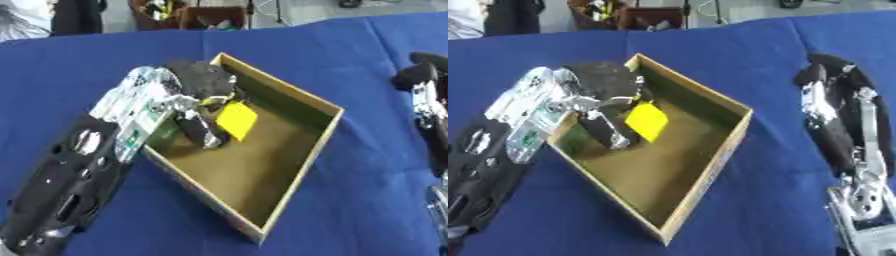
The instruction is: Pick up objects on the table and place them in the box.
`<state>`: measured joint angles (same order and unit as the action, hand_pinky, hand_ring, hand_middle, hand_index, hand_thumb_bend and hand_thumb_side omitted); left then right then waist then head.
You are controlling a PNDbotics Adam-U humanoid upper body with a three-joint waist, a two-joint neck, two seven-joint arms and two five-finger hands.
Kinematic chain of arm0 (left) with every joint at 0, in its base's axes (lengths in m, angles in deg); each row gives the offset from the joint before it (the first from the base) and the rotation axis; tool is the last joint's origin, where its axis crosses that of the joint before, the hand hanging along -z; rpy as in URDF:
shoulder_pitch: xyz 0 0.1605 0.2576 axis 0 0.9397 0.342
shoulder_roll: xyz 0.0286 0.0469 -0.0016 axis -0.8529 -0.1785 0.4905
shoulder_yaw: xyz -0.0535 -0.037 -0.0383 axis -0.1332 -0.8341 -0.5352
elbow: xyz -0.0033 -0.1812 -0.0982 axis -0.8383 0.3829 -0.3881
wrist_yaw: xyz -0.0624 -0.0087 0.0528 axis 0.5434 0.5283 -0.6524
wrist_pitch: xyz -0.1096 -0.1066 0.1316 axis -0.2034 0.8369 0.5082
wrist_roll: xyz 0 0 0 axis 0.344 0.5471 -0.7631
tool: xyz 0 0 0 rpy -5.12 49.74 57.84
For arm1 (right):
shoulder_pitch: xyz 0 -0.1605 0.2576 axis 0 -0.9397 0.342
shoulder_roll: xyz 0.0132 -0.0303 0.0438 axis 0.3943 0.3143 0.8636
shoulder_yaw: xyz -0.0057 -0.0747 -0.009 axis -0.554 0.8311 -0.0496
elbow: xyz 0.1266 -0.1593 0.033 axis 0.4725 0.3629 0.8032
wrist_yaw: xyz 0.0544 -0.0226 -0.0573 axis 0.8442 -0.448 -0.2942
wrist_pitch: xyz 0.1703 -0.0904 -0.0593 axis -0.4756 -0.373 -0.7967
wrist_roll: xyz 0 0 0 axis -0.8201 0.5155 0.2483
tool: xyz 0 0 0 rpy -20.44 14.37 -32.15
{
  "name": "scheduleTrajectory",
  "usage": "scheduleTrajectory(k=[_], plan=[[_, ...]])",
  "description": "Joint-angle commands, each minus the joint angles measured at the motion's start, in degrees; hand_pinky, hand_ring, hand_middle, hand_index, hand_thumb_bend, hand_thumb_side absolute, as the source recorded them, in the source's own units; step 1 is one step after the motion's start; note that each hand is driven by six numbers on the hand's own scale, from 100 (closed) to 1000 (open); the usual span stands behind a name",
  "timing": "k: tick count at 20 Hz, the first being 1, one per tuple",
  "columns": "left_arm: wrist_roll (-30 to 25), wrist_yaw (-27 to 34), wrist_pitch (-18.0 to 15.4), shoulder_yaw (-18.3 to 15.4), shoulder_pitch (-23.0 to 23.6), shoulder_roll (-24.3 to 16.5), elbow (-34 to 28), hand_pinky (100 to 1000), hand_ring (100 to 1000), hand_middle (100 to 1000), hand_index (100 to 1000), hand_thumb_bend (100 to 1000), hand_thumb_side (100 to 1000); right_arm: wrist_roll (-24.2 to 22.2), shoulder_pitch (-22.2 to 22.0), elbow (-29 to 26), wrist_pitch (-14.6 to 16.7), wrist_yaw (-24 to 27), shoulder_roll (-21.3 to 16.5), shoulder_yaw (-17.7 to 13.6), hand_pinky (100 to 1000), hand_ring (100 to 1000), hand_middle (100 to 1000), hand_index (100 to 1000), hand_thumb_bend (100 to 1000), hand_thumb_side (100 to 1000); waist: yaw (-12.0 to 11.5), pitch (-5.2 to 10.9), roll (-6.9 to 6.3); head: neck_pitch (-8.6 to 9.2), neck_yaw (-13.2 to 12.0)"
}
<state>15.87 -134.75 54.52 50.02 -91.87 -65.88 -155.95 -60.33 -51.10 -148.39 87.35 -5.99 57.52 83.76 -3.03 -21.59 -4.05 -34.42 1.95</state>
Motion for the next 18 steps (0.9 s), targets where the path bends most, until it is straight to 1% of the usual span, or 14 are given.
scheduleTrajectory(k=[1,2,6,7,8,9,10,11,12,13,16,18], plan=[[-2.51,0.22,-2.4,0.29,-0.61,0.11,-0.13,199,393,426,676,100,428,0.12,0.72,-0.57,-0.13,0.05,-0.45,0.06,705,637,569,752,100,583,-0.02,1.04,0.39,0.54,-0.06],[-2.79,0.67,-2.6,0.3,-0.6,0.32,-0.18,249,438,474,747,100,461,0.12,0.79,-0.57,-0.15,0.08,-0.42,0.07,705,637,569,752,100,584,-0.03,1.02,0.41,0.47,-0.02],[-3.56,1.85,-2.83,0.25,-0.61,0.44,-0.63,249,438,474,747,100,461,0.07,0.89,-0.57,-0.17,0.18,-0.38,0.12,705,637,569,752,100,584,-0.04,0.99,0.42,0.34,0.04],[-3.66,1.96,-2.88,0.29,-0.62,0.46,-0.8,513,704,764,995,100,836,0.05,0.89,-0.57,-0.18,0.18,-0.38,0.13,706,637,570,752,100,585,-0.05,0.97,0.42,0.32,0.21],[-3.79,1.85,-3.12,0.34,-0.6,0.43,-1.29,549,738,801,1000,100,880,-0.03,0.87,-0.57,-0.22,0.16,-0.37,0.19,707,638,570,753,100,586,-0.1,0.92,0.4,0.31,0.53],[-4.0,1.5,-3.31,0.33,-0.56,0.35,-1.73,604,779,852,1000,100,938,-0.11,0.86,-0.57,-0.26,0.13,-0.36,0.25,707,638,570,753,100,586,-0.13,0.89,0.39,0.31,0.69],[-4.18,0.95,-3.36,0.22,-0.56,0.24,-2.15,637,801,879,1000,100,968,-0.18,0.86,-0.57,-0.28,0.1,-0.35,0.27,707,637,570,753,100,586,-0.16,0.88,0.38,0.34,0.77],[-4.26,0.33,-3.29,0.06,-0.57,0.11,-2.54,742,878,985,1000,283,1000,-0.21,0.87,-0.57,-0.28,0.08,-0.34,0.28,707,637,570,752,100,585,-0.18,0.88,0.39,0.36,0.82],[-4.34,-0.4,-3.0,-0.2,-0.63,-0.12,-3.02,769,895,1000,1000,323,1000,-0.22,0.88,-0.57,-0.26,0.08,-0.34,0.27,706,637,570,752,100,585,-0.18,0.87,0.4,0.4,0.86],[-4.38,-1.21,-2.68,-0.43,-0.62,-0.24,-3.42,824,928,1000,1000,396,1000,-0.22,0.89,-0.57,-0.24,0.09,-0.34,0.27,706,637,569,752,100,585,-0.17,0.86,0.42,0.43,0.9],[-3.88,-3.76,-2.16,-0.89,-0.41,-0.14,-3.77,896,966,1000,1000,468,1000,-0.26,0.94,-0.57,-0.18,0.16,-0.32,0.3,706,637,569,752,100,585,-0.16,0.85,0.5,0.49,0.87],[-3.32,-4.51,-2.48,-0.99,-0.24,0.08,-3.43,897,968,1000,1000,456,1000,-0.29,0.94,-0.57,-0.17,0.19,-0.3,0.32,706,636,569,752,100,585,-0.18,0.84,0.55,0.57,0.83]])
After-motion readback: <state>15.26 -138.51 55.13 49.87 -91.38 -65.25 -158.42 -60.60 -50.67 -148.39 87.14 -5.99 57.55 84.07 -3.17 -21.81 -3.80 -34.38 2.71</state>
